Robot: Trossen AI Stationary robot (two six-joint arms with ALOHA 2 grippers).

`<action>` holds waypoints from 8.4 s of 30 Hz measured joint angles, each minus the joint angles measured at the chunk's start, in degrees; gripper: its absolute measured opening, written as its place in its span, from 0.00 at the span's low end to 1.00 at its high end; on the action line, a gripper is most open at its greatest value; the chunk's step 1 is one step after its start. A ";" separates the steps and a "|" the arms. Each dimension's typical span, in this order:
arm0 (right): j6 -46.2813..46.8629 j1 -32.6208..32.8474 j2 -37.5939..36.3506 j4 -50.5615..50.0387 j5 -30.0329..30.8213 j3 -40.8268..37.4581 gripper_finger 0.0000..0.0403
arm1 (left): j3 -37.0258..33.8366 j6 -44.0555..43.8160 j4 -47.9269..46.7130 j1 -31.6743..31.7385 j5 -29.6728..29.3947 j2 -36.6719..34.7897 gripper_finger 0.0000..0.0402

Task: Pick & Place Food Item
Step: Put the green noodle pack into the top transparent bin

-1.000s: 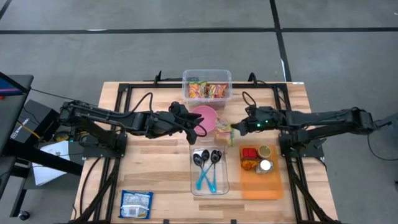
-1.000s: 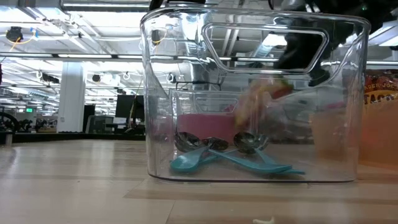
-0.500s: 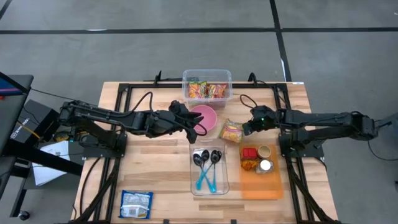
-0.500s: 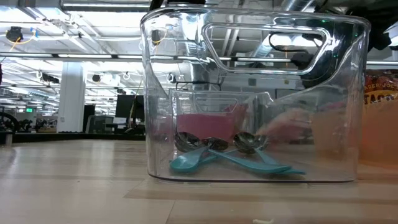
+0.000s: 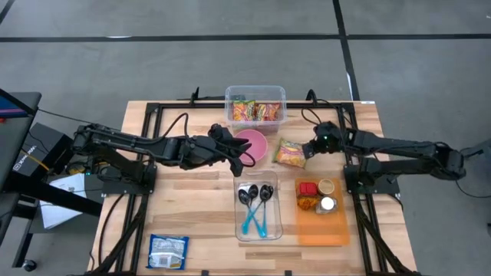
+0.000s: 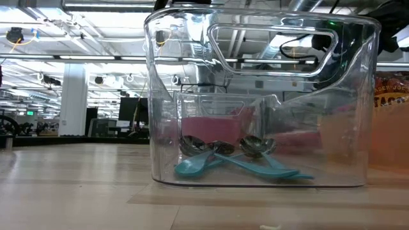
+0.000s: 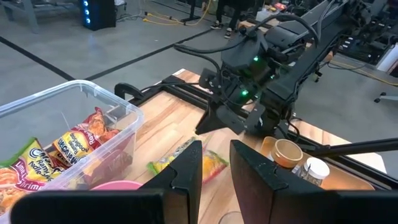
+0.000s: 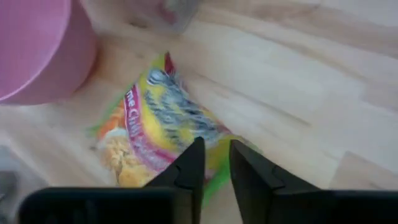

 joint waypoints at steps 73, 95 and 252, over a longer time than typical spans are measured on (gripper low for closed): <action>14.24 12.68 23.23 -9.23 0.31 17.74 0.00 | 0.00 0.16 -2.78 -4.50 0.02 0.00 0.19; 14.01 14.49 15.12 -7.83 3.31 17.90 0.00 | 0.00 0.14 -2.75 -4.46 -0.02 0.00 0.19; 71.68 3.61 36.46 7.88 23.55 40.04 0.00 | 0.04 -11.38 -22.56 -9.06 -7.23 -16.43 0.19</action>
